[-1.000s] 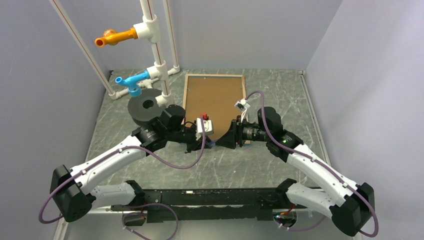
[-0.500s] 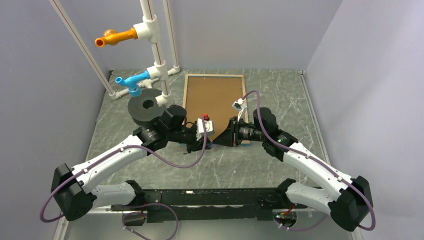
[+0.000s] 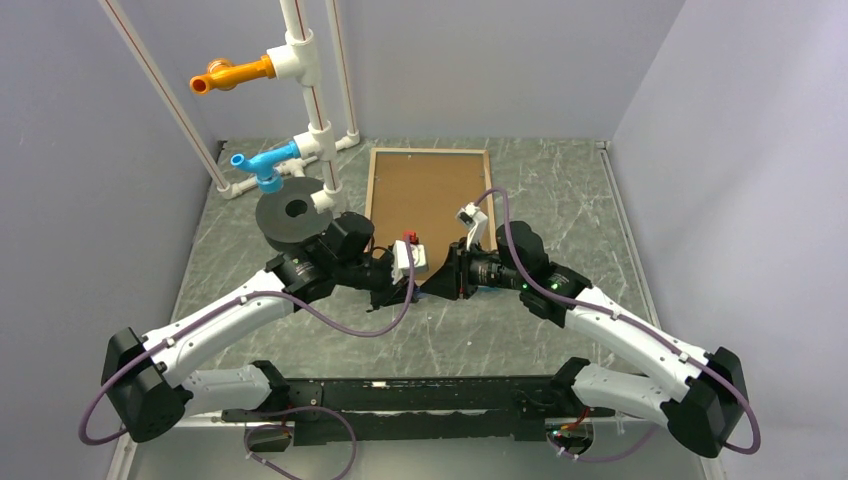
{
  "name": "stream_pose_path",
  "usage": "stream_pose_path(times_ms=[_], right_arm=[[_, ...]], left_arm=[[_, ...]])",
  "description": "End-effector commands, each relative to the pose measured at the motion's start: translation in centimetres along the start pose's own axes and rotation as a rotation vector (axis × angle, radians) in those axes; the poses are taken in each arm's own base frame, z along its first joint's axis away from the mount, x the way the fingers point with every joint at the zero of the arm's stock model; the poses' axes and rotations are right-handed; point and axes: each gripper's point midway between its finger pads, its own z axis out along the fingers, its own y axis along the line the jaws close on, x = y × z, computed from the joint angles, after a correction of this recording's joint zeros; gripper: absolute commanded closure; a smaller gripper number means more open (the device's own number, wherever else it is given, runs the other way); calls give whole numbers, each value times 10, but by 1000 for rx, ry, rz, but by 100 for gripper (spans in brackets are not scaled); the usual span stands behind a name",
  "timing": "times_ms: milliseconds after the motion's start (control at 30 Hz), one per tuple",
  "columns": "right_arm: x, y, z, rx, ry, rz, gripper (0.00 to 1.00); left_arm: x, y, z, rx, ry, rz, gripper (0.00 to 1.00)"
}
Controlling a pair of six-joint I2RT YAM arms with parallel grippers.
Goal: Take the photo out of the frame
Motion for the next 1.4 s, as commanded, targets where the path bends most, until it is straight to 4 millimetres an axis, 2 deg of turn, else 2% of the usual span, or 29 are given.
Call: stream_pose_path(times_ms=[0,67,100,400,533,567,633,733,800,867,933,1000,1067,1100,1133,1200,1367], right_arm=[[-9,3,3,-2,-12,-47,98],[-7,5,4,-9,-5,-46,80],[-7,5,4,-6,-6,-47,74],[-5,9,10,-41,9,-35,62],[-4,10,12,-55,6,-30,64],[-4,11,12,-57,5,-31,71],[-7,10,11,-49,-12,-34,100],[-11,3,8,3,-39,-34,100],[-17,-9,2,89,-82,-32,100],[-21,-23,-5,175,-118,-31,100],[-25,-36,-12,260,-149,-28,100],[-29,-53,-23,372,-176,-28,100],[-33,-81,-41,561,-198,-30,100],[-35,-94,-52,658,-208,-36,100],[-36,-109,-64,763,-215,-40,100],[-42,-129,-85,915,-222,-65,100],[-56,-150,-108,1104,-242,-148,100]], left_arm=[[-46,-3,-10,0,-144,98,100],[-45,-2,-10,-5,-142,97,100],[-45,-3,-11,-5,-143,98,100],[-45,-5,-12,0,-148,103,100],[-43,-5,-12,1,-144,101,100],[-44,-6,-12,2,-146,103,100],[-44,-7,-12,7,-146,100,100],[-46,-8,-13,12,-151,94,99],[-46,-6,-14,-1,-149,85,92],[-47,-3,-16,-28,-152,80,77],[-48,5,-19,-84,-158,67,60],[-48,14,-23,-150,-163,55,35],[-50,23,-29,-215,-173,54,28],[-51,27,-33,-248,-180,55,20],[-51,31,-35,-277,-186,56,15],[-51,39,-41,-337,-191,57,13],[-44,54,-38,-403,-167,18,16]])
